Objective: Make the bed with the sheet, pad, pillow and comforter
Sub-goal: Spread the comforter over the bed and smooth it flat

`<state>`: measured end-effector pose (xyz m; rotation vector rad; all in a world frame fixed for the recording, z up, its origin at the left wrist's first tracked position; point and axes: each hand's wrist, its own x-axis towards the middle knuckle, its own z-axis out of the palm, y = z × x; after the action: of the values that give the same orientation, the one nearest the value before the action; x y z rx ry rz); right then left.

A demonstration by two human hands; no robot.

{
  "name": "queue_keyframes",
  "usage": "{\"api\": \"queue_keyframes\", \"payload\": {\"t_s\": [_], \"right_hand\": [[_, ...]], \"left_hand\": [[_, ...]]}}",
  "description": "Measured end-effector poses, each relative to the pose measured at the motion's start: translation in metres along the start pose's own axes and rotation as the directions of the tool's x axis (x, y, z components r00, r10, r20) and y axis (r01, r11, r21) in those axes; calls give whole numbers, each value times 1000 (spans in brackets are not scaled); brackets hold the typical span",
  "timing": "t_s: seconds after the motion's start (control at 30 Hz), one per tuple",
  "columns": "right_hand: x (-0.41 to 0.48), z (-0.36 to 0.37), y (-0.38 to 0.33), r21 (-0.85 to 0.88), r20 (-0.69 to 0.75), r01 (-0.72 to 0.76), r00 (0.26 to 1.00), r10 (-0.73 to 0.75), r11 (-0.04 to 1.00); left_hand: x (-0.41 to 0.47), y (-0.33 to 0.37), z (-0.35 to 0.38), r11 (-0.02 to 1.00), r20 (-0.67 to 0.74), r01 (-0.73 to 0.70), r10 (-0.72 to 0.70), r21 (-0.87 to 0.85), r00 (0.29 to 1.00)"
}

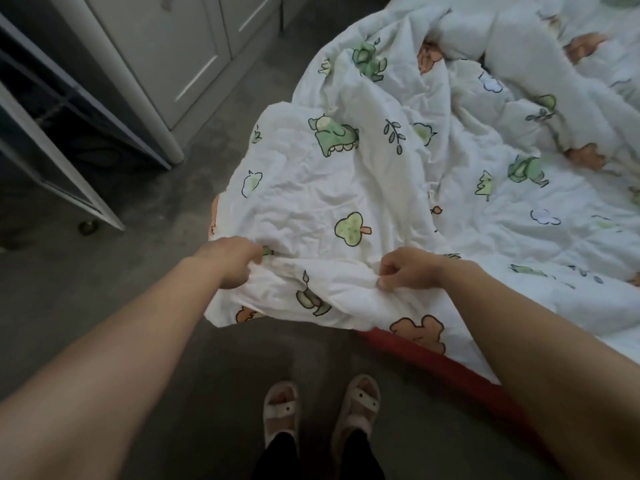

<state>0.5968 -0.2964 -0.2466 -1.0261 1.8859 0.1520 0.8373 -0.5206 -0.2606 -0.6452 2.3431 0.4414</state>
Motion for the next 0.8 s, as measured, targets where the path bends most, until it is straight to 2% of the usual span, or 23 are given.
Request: {"api": "queue_keyframes", "payload": {"t_s": [0.1,0.2,0.3,0.4,0.43,0.5,0.53,0.63,0.67,0.73,0.8], "right_hand": [[-18,-11,12,108,-216,6,976,18,994],[-49,-17,42,161,-433,-35,896,102,986],[-87,-11,87,208,-566,-103,798,206,973],[-126,4,131,256,-622,-193,717,314,947],[-139,13,150,266,-623,-232,700,350,936],[-157,28,172,295,-582,-273,709,398,916],[-184,51,204,360,-531,-324,700,478,875],[-193,80,218,360,-349,-382,791,503,851],[-208,102,237,372,-265,-441,793,549,817],[-217,138,267,407,-166,-469,806,568,784],[-221,171,289,330,-159,-491,813,560,807]], "left_hand": [[7,30,-24,995,-125,-99,94,-32,988],[14,81,-48,975,-194,-217,205,-42,959],[21,141,-59,944,-232,-329,315,-19,920],[23,203,-60,887,-227,-460,440,-38,869],[23,226,-58,861,-222,-506,485,-50,846],[19,261,-57,801,-224,-597,576,-38,786],[20,313,-45,742,-189,-670,658,1,729],[8,346,-34,673,-135,-736,738,78,661],[9,380,-17,636,-69,-765,772,103,632],[11,415,11,606,29,-771,783,194,622],[21,434,33,642,86,-690,708,335,701]]}}
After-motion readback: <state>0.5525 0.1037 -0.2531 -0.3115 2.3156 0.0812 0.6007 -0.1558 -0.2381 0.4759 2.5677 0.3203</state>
